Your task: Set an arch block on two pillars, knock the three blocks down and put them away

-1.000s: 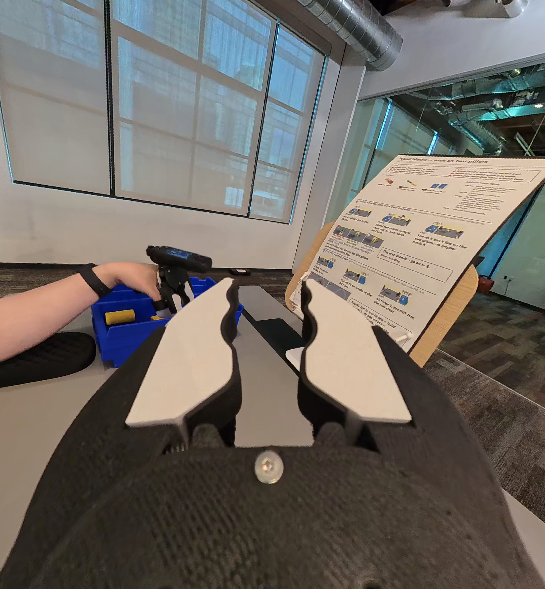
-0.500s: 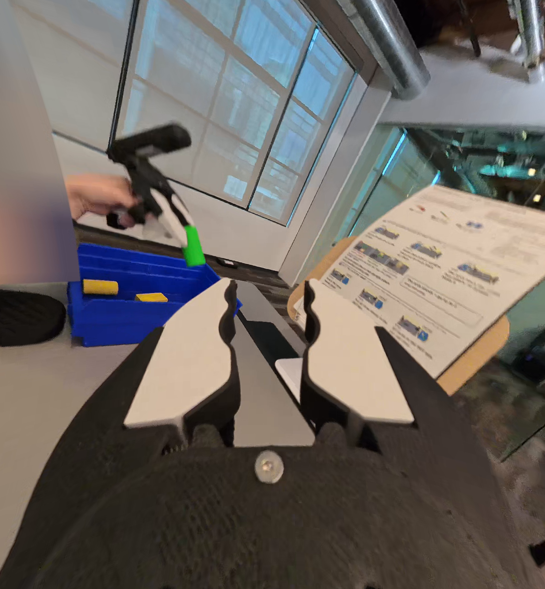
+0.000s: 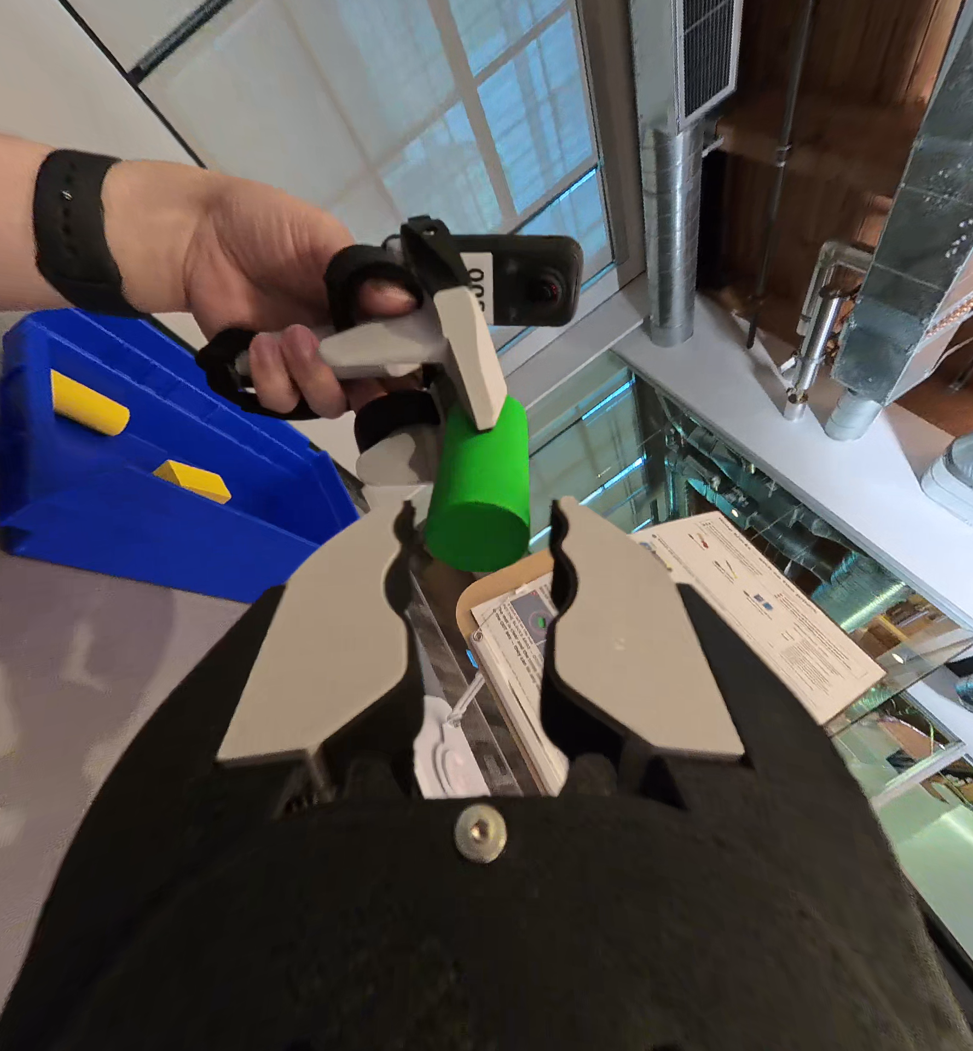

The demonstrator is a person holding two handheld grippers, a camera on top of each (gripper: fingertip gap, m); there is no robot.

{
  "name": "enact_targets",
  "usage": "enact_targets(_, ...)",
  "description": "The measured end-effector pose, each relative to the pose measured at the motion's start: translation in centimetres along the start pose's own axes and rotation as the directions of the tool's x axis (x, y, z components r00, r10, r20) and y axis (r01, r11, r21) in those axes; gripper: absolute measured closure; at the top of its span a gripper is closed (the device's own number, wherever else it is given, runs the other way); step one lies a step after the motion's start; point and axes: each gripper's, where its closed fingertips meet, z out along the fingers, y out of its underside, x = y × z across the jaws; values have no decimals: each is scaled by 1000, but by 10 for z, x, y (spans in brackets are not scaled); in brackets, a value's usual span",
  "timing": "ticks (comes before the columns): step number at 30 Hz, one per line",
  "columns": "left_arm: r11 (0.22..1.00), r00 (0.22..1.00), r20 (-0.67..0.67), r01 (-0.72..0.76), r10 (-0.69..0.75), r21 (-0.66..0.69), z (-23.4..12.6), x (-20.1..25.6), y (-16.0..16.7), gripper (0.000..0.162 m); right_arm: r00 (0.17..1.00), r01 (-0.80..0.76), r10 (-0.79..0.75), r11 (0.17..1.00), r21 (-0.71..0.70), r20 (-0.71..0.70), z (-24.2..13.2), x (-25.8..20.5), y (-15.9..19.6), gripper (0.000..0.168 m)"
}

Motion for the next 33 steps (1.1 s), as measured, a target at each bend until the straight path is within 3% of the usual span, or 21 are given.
enact_targets(1,1000,1000,-15,10,-10,-2,2,1,1,127,1000,-4,4,1000,-3,18,-1,-2,1,132)
enact_targets(4,999,999,-31,36,-37,-15,3,0,3,126,996,-58,58,998,0,75,-3,-2,1,132)
enact_targets(6,999,996,85,-2,5,-34,-5,-17,4,124,977,-126,143,986,-111,161,0,-1,18,132)
enact_targets(7,998,977,208,-38,48,-54,-15,-33,4,121,951,-179,226,959,-220,211,0,-1,35,132)
enact_targets(9,984,869,470,-97,158,-151,-47,-67,9,118,824,-269,486,788,-554,291,-13,-13,84,132)
enact_targets(12,930,642,718,24,268,-368,-113,-101,40,107,650,-262,740,429,-864,171,-49,-32,148,132)
enact_targets(15,901,490,842,223,226,-371,-169,-118,66,110,636,-84,767,179,-980,85,-80,-53,200,132)
enact_targets(19,889,423,903,381,77,-255,-208,-130,89,115,605,77,796,-11,-997,38,-93,-75,232,132)
enact_targets(22,808,311,950,550,37,-212,-240,-138,123,114,609,136,793,-68,-988,30,-90,-81,246,132)
enact_targets(28,699,137,990,710,-20,-84,-274,-169,163,110,615,134,789,-82,-988,18,-83,-83,261,132)
enact_targets(33,600,68,998,798,-5,-52,-282,-184,191,106,624,118,781,-83,-989,9,-84,-81,266,131)
